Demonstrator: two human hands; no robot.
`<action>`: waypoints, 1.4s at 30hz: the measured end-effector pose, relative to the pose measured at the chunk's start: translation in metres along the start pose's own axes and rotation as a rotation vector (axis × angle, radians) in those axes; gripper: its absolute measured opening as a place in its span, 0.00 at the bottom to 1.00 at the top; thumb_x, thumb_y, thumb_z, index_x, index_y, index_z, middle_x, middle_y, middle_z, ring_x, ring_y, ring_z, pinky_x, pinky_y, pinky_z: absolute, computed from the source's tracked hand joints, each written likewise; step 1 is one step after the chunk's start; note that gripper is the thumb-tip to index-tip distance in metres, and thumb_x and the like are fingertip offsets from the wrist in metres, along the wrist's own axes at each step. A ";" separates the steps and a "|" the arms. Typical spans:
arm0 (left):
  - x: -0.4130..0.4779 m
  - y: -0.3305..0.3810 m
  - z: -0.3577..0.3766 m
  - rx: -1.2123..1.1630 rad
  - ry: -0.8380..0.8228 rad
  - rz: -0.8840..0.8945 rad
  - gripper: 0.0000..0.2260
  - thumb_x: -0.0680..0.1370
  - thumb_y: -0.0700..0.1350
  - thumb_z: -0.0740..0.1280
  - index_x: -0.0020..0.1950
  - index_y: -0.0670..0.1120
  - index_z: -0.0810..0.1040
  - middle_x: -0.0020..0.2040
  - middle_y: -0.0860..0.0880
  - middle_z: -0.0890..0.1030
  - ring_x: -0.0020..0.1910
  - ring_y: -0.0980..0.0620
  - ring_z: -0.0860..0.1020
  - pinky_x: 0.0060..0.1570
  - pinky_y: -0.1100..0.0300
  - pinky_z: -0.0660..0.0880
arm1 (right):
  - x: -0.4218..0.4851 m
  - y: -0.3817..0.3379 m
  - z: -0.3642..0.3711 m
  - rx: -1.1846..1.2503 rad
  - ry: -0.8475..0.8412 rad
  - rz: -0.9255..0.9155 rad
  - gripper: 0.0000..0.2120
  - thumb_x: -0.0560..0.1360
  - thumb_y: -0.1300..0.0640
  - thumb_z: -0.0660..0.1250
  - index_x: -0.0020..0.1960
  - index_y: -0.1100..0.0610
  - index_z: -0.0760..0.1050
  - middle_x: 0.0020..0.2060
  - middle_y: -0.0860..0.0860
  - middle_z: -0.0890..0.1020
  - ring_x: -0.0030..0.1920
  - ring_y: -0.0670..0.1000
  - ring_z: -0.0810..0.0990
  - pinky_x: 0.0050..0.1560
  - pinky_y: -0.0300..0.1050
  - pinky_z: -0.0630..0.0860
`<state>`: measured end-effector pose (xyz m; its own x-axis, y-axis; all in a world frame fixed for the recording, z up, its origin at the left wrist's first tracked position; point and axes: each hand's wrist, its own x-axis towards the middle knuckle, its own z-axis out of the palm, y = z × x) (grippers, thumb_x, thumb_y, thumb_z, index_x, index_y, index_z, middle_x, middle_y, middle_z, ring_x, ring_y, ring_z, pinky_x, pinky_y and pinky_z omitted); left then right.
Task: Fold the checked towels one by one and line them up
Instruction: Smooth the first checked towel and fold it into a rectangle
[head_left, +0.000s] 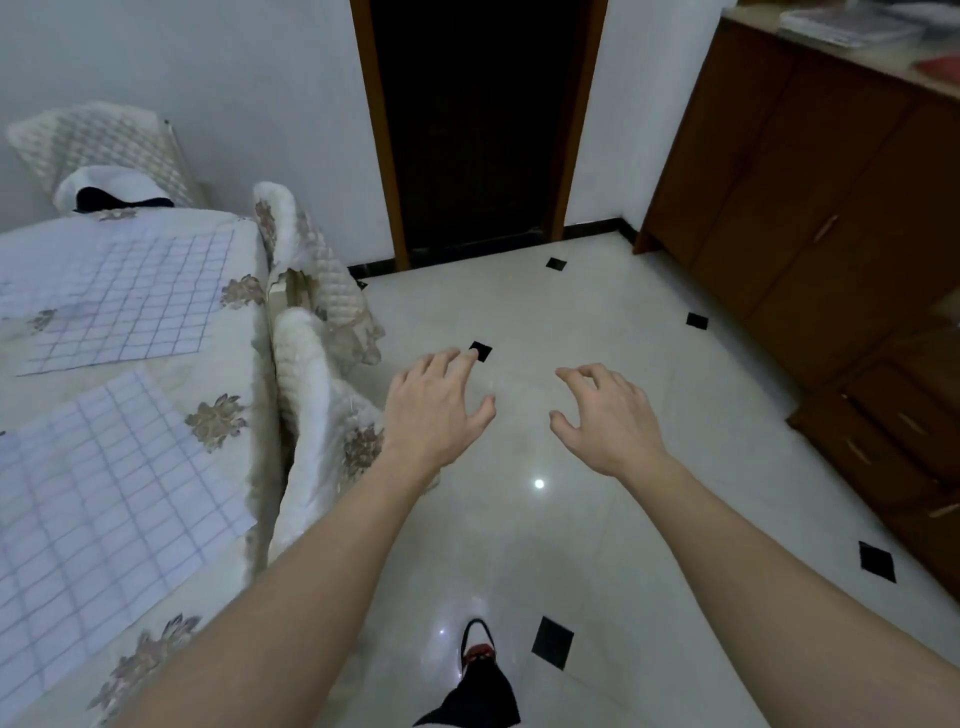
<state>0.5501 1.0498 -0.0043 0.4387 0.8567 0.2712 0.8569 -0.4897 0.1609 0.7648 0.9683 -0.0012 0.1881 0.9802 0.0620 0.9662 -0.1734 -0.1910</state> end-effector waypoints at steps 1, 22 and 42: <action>0.021 -0.005 0.003 -0.002 0.010 -0.002 0.29 0.75 0.64 0.55 0.71 0.51 0.71 0.67 0.50 0.76 0.65 0.47 0.74 0.59 0.50 0.72 | 0.024 0.000 -0.001 -0.004 0.000 -0.004 0.26 0.77 0.43 0.61 0.74 0.49 0.66 0.68 0.52 0.72 0.67 0.54 0.71 0.68 0.53 0.66; 0.272 -0.140 0.073 0.105 -0.006 -0.263 0.26 0.76 0.62 0.59 0.70 0.51 0.73 0.66 0.50 0.77 0.63 0.47 0.75 0.60 0.49 0.73 | 0.388 -0.035 0.056 0.044 -0.098 -0.302 0.26 0.77 0.42 0.61 0.74 0.48 0.66 0.67 0.51 0.72 0.67 0.54 0.71 0.68 0.53 0.67; 0.229 -0.254 0.017 0.312 0.041 -1.220 0.25 0.79 0.59 0.56 0.74 0.52 0.69 0.73 0.50 0.72 0.71 0.46 0.70 0.68 0.47 0.66 | 0.536 -0.309 0.093 0.372 -0.366 -1.192 0.27 0.77 0.46 0.65 0.73 0.52 0.68 0.65 0.51 0.73 0.65 0.55 0.71 0.62 0.56 0.73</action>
<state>0.4370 1.3729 0.0011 -0.6859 0.7152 0.1347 0.7274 0.6791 0.0982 0.5512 1.5560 0.0003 -0.8625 0.4909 0.1227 0.3867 0.7958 -0.4660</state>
